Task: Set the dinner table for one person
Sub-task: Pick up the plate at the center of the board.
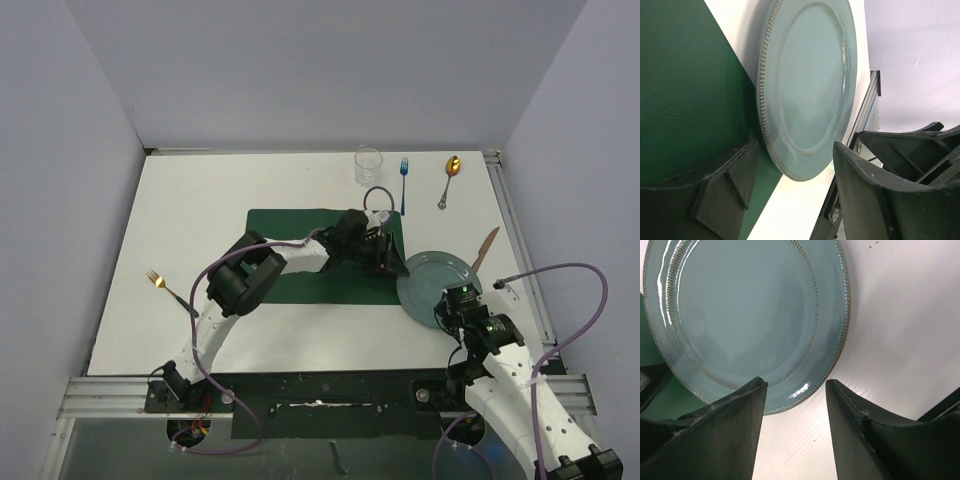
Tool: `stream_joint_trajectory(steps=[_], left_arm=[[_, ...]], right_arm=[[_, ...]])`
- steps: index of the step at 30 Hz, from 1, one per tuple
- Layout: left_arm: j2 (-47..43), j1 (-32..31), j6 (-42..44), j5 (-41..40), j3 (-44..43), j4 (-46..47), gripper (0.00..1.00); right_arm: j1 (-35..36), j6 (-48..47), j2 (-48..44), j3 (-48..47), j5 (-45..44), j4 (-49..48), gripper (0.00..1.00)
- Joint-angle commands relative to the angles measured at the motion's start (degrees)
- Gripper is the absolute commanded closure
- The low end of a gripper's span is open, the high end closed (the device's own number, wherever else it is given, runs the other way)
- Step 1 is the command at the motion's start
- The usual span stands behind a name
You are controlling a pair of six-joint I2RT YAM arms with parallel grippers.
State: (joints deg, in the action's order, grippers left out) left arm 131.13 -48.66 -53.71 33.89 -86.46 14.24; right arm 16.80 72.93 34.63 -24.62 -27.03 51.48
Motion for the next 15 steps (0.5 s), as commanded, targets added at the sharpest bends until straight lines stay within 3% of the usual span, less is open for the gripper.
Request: stream_joint_trajectory(steps=[1, 15], left_arm=[[1.83, -0.22, -1.7, 3.98, -1.9, 5.38, 0.42], [5.1, -0.25, -0.18, 3.87, -4.23, 2.8, 0.43]], right_arm=[[-0.37, 0.82, 0.82, -1.75, -1.58, -0.61, 0.49], [-0.44, 0.36, -0.56, -4.41, -3.14, 2.16, 0.49]])
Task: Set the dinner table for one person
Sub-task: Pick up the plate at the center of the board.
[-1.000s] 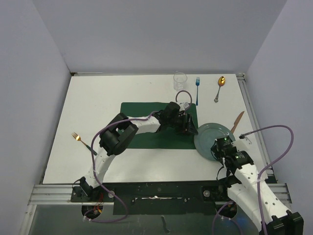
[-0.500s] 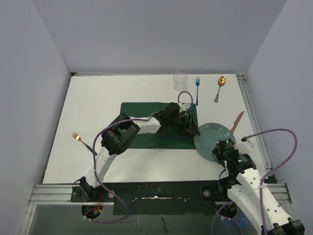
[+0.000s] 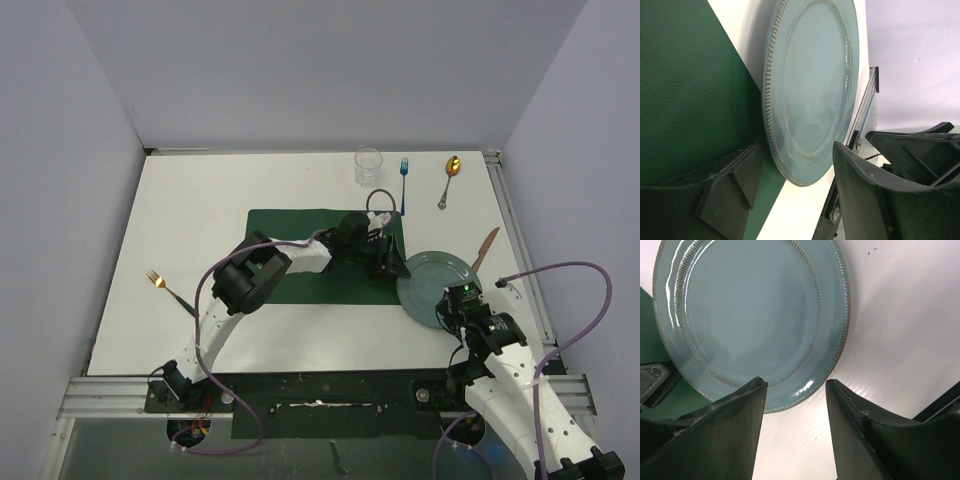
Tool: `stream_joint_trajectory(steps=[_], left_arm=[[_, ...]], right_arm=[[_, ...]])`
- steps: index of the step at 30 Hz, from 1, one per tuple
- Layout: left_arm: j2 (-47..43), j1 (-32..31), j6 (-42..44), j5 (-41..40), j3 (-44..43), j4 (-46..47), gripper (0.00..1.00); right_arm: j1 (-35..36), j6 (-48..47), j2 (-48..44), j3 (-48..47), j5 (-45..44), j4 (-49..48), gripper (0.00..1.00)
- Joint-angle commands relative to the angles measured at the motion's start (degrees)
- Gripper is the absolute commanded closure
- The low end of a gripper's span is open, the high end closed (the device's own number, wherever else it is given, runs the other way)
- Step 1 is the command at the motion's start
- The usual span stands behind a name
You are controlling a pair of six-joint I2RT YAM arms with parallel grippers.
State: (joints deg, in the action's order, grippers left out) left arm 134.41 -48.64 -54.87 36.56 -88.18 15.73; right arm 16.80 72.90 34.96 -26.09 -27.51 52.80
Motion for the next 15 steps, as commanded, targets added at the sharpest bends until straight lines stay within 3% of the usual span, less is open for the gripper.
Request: stream_joint_trajectory(steps=[1, 9, 15], left_arm=[[2.16, -0.25, 0.99, 1.39, -2.51, 1.51, 0.43], [3.71, -0.24, 0.29, 3.17, -2.38, 3.29, 0.48], [3.69, -0.3, 0.53, 3.26, -1.89, 3.35, 0.66]], right_arm=[[-0.34, 0.35, -1.05, -3.06, -2.68, 0.96, 0.49], [-0.37, 1.48, -1.03, -2.86, -3.35, 1.58, 0.49], [-0.41, 1.38, -1.17, -2.77, -2.84, 1.43, 0.49]])
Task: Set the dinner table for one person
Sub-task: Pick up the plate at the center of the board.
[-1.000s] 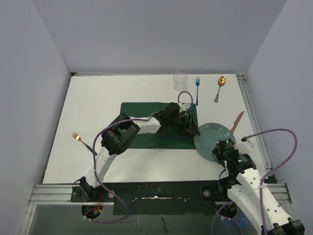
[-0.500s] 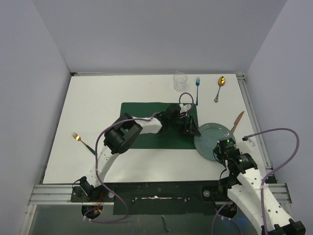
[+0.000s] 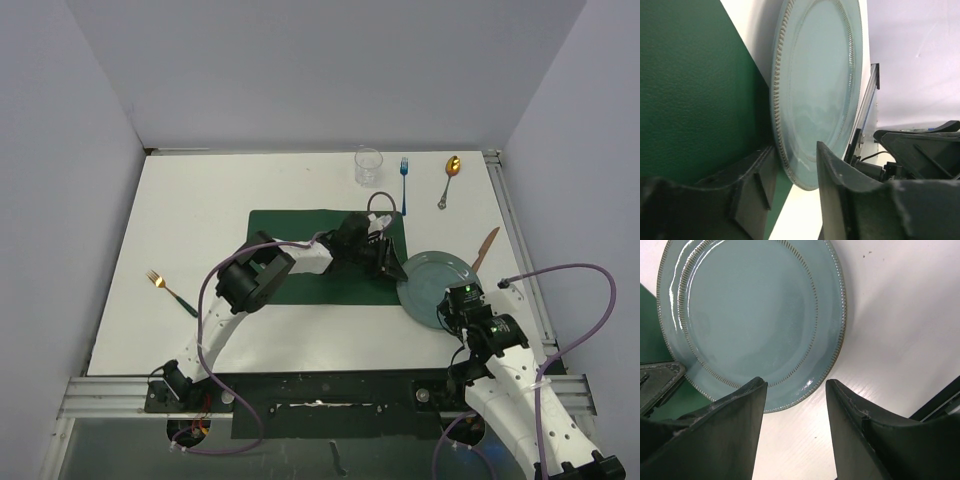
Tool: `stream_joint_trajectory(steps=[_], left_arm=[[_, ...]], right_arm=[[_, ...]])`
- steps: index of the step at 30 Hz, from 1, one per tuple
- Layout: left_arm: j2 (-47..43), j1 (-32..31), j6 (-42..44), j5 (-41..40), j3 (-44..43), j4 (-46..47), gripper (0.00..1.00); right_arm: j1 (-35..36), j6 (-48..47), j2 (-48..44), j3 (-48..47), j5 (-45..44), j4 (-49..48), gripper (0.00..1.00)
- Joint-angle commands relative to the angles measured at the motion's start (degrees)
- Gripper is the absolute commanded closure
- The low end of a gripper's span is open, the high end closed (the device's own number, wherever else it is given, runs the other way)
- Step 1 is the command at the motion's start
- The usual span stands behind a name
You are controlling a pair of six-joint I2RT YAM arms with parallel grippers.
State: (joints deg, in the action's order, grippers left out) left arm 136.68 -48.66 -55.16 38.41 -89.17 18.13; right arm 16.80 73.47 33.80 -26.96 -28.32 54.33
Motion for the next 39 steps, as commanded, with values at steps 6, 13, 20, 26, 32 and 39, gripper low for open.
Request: stream_joint_trajectory(steps=[6, 13, 20, 26, 32, 39], left_arm=[[1.95, -0.27, 0.75, 1.73, -1.22, 1.09, 0.88], [2.26, -0.03, 0.43, 1.86, -0.61, 1.78, 1.0], [1.09, 0.74, -0.26, 1.45, 1.07, 3.25, 1.0], [-0.78, 1.55, -0.19, 0.7, 2.81, 4.1, 1.0], [-2.65, 2.46, -0.92, 0.9, 5.4, 6.36, 1.0], [-3.82, 3.28, -1.4, 1.09, 7.12, 7.72, 1.0]], right_arm=[[-0.36, 1.32, -0.16, -2.57, -3.05, 0.64, 0.48], [-0.41, 2.7, 0.42, -3.11, -4.37, 1.1, 0.48], [-0.3, 7.94, 0.89, -5.19, -5.83, 6.45, 0.49], [-0.35, 15.04, -6.16, -1.77, -1.55, 4.88, 0.46], [-0.28, 25.3, -21.11, 5.05, 1.07, 4.77, 0.44], [-0.32, 33.23, -27.63, 5.74, -0.68, 12.54, 0.44]])
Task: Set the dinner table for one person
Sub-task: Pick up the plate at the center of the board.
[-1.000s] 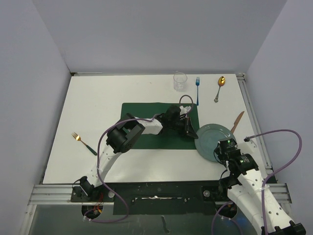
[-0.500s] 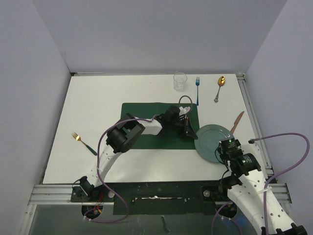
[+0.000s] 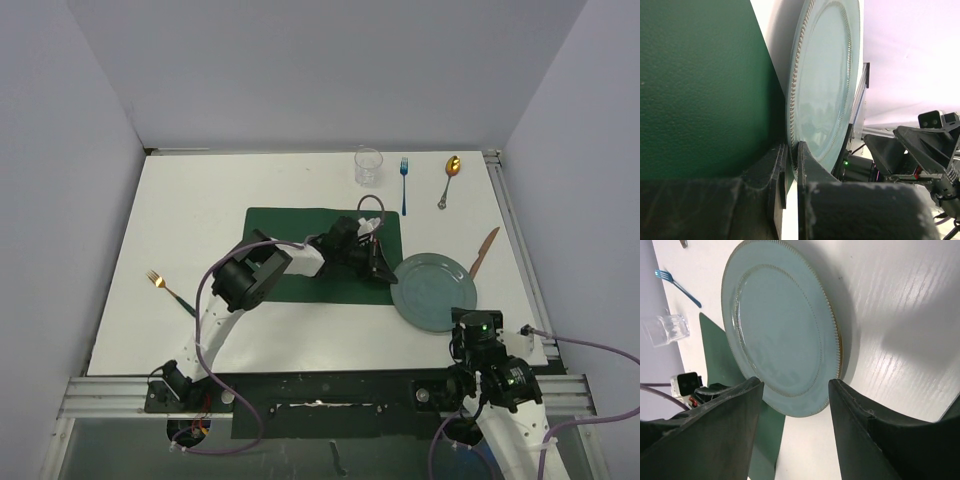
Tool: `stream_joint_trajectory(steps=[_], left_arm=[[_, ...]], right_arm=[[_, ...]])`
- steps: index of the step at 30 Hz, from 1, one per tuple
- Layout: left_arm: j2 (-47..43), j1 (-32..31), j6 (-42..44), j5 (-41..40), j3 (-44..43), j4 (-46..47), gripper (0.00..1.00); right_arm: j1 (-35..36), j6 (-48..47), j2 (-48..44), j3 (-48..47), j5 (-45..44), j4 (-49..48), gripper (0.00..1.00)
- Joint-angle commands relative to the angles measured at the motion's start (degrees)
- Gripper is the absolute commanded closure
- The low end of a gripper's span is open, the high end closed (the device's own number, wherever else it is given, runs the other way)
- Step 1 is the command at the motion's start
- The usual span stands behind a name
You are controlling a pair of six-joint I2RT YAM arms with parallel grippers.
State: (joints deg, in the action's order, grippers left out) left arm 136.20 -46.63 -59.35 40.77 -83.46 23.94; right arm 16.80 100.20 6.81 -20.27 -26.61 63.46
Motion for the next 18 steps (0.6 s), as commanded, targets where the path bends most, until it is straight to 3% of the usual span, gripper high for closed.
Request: stream_joint_trajectory(steps=[1, 7, 18], left_arm=[[-3.5, 1.4, 2.69, -1.43, 1.68, 2.07, 1.0], [-4.39, 2.29, 1.69, -1.18, 3.6, 4.03, 1.0], [-6.86, 4.33, 1.2, -3.58, 7.41, 4.25, 1.0]], right_arm=[[-0.31, 6.42, -0.02, -1.44, -3.18, 3.76, 0.44], [-0.32, 3.2, 8.16, -5.46, -8.83, 5.14, 0.44], [-0.29, -9.04, 22.56, -6.56, -8.87, -5.97, 0.44]])
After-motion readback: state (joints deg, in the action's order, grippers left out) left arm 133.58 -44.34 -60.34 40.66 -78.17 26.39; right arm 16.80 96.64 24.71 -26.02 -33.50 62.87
